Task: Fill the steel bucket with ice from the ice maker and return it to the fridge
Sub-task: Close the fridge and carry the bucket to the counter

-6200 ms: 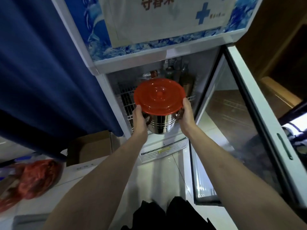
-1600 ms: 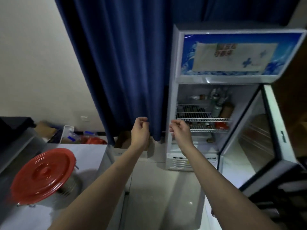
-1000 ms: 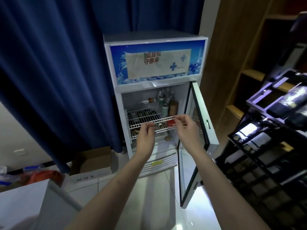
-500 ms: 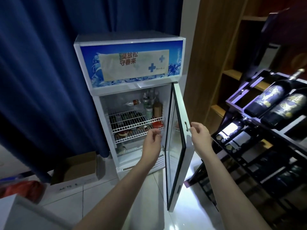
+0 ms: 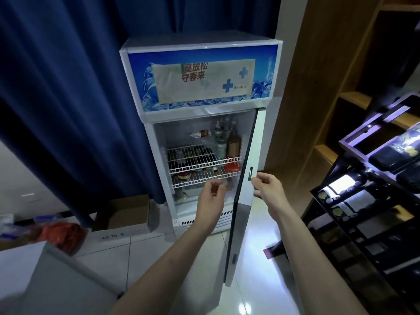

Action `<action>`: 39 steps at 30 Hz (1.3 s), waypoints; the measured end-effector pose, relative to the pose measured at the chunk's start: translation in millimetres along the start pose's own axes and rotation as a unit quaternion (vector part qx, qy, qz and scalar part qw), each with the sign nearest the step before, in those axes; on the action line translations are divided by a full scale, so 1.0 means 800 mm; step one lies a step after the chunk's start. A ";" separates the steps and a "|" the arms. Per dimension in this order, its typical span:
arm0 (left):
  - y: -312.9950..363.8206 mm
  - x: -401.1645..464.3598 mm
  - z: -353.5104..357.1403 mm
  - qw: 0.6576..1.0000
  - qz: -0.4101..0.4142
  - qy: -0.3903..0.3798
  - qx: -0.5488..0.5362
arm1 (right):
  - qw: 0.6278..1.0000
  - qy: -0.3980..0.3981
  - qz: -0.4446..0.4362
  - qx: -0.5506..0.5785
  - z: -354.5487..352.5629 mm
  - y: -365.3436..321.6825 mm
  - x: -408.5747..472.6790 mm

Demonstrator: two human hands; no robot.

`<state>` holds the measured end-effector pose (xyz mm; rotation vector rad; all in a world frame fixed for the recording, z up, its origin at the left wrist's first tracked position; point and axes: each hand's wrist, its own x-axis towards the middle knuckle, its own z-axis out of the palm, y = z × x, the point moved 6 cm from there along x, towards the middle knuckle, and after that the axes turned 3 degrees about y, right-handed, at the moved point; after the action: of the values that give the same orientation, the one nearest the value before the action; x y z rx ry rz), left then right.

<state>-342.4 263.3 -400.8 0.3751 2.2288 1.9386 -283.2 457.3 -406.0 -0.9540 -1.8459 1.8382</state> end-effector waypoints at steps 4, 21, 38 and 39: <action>-0.002 0.015 -0.030 0.999 0.003 0.036 0.000 | 0.999 -0.041 0.021 0.022 0.056 0.002 0.007; -0.060 0.174 -0.179 0.990 0.012 0.140 -0.004 | 0.990 -0.107 0.057 0.069 0.284 -0.019 0.100; -0.084 0.334 -0.259 0.973 -0.015 0.231 0.002 | 0.992 -0.067 0.056 0.096 0.434 -0.046 0.219; -0.085 0.340 -0.262 0.973 -0.021 0.229 -0.002 | 0.992 -0.074 0.053 0.093 0.438 -0.051 0.224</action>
<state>-667.8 136.0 -427.0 -0.1381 2.4672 2.1820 -655.8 326.8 -432.0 -0.8855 -1.6956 2.1541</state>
